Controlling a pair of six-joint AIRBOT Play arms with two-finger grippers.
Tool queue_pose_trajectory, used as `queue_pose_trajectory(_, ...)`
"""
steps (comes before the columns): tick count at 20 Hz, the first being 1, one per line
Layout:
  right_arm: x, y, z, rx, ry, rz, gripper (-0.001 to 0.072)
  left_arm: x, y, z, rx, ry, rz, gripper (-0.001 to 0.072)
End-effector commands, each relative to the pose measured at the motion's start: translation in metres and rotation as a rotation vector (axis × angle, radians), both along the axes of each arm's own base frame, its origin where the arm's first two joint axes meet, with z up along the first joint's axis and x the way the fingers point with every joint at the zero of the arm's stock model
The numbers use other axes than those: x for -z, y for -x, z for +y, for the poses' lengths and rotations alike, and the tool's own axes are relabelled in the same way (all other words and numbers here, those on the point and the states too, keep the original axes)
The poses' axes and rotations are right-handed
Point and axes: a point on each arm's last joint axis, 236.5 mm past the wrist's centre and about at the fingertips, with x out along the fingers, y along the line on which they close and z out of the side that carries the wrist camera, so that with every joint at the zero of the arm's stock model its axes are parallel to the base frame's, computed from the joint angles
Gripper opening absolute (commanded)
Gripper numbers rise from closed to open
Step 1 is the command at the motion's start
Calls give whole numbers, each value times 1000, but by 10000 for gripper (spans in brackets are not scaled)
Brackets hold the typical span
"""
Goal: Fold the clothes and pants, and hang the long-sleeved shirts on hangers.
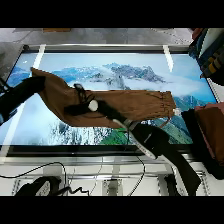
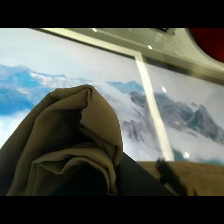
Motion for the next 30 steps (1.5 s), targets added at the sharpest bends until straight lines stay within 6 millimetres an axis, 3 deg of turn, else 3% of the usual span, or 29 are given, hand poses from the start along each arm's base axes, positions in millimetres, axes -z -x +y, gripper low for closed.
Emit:
queue_pose_trajectory(1, -5, -25, -89, -55, 202, 32, 23, 29, -7, -40, 104, -24, 56, 22)
queue_pose_trajectory(3, -33, -51, -152, -22, 259, 29, 23, 62, -11, -77, 197, -50, 113, 22)
queue_pose_trajectory(6, -91, -87, -225, 69, 248, -37, 24, 110, -10, -143, 309, -64, 195, 21)
queue_pose_trajectory(9, -141, -111, -282, 183, 219, -101, 24, 151, 8, -213, 406, -66, 259, 22)
queue_pose_trajectory(12, -166, -119, -312, 241, 209, -133, 24, 188, 31, -258, 485, -89, 325, 23)
queue_pose_trajectory(13, -168, -120, -317, 249, 210, -133, 24, 194, 38, -267, 505, -91, 341, 72)
queue_pose_trajectory(14, -167, -119, -318, 246, 215, -129, 24, 197, 42, -272, 516, -92, 347, 267)
queue_pose_trajectory(15, -165, -117, -319, 242, 223, -124, 25, 196, 43, -273, 518, -91, 346, 545)
queue_pose_trajectory(16, -163, -116, -318, 238, 228, -121, 24, 192, 41, -271, 503, -72, 351, 626)
queue_pose_trajectory(18, -159, -115, -318, 236, 232, -111, 24, 179, 26, -248, 446, -41, 340, 626)
queue_pose_trajectory(20, -150, -115, -325, 236, 271, -106, 24, 159, 5, -207, 364, 2, 322, 620)
queue_pose_trajectory(22, -139, -110, -332, 189, 333, -120, 24, 146, -10, -152, 283, 69, 346, 618)
queue_pose_trajectory(24, -138, -106, -330, 90, 367, -193, 24, 160, -4, -100, 279, 21, 418, 621)
queue_pose_trajectory(27, -144, -103, -321, 26, 344, -241, 24, 209, 19, -27, 223, -97, 614, 655)
queue_pose_trajectory(28, -143, -103, -321, 24, 343, -239, 24, 221, 23, -11, 210, -126, 652, 659)
queue_pose_trajectory(30, -145, -100, -317, 17, 321, -229, 24, 239, 23, 2, 188, -105, 697, 659)
